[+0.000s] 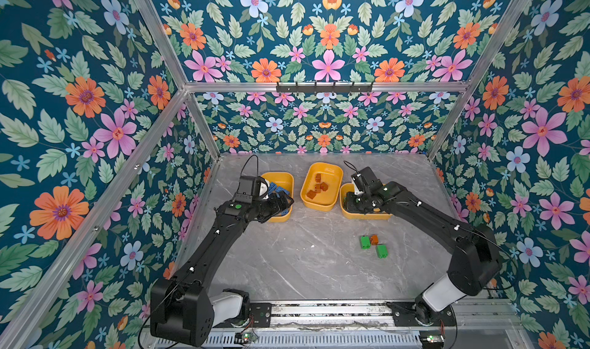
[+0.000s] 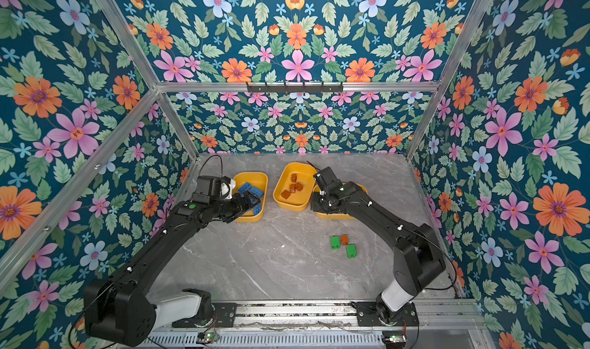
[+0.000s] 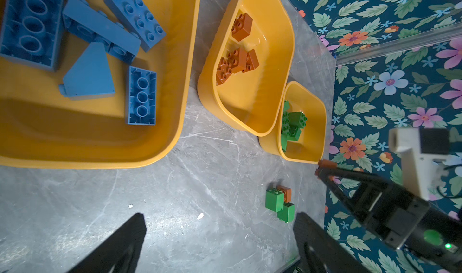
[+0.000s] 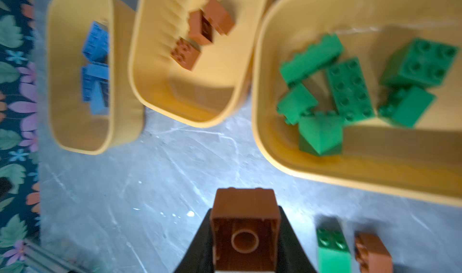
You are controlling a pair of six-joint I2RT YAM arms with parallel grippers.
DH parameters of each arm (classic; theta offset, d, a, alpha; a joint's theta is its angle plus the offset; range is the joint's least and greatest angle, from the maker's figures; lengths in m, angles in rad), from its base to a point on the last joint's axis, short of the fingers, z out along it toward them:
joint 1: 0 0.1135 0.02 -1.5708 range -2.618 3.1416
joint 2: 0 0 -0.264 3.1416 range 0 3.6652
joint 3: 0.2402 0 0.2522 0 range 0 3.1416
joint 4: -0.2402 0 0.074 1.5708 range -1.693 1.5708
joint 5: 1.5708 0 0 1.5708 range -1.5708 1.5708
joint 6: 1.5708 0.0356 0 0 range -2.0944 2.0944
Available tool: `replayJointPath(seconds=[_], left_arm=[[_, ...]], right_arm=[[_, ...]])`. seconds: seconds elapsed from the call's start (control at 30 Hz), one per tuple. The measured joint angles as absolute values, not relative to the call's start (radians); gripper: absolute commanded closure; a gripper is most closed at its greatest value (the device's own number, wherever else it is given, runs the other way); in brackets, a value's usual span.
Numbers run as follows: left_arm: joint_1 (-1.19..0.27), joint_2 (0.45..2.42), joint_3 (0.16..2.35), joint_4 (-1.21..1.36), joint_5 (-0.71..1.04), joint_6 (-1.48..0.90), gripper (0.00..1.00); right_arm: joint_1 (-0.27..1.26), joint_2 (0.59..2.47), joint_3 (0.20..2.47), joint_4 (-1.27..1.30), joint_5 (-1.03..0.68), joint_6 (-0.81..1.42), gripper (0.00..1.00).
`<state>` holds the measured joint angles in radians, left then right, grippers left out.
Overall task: Sort the legos into containers by color
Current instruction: 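Carry the brown brick into the middle bin and open the right gripper, then lower the right gripper to the pile and grasp a green brick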
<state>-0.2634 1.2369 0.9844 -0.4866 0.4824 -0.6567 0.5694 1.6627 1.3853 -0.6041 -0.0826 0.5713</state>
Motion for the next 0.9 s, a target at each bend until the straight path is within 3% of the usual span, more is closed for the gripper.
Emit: replayJointPath(seconds=[0.37, 0.57, 0.73, 0.9], left_arm=[[-0.263, 1.199, 0.968, -0.486, 0.484, -0.675, 0.05], [-0.263, 1.183, 0.960, -0.486, 0.481, -0.683, 0.05], [-0.263, 1.181, 0.960, -0.486, 0.479, -0.687, 0.05], [-0.263, 1.183, 0.960, -0.472, 0.486, -0.703, 0.05]], right_arm=[[0.569, 2.045, 1.745, -0.585, -0.149, 0.532, 0.74], [0.568, 2.167, 1.855, -0.622, -0.150, 0.509, 0.42], [0.568, 2.135, 1.851, -0.652, -0.154, 0.486, 0.33], [0.567, 1.948, 1.700, -0.668, -0.139, 0.461, 0.29]])
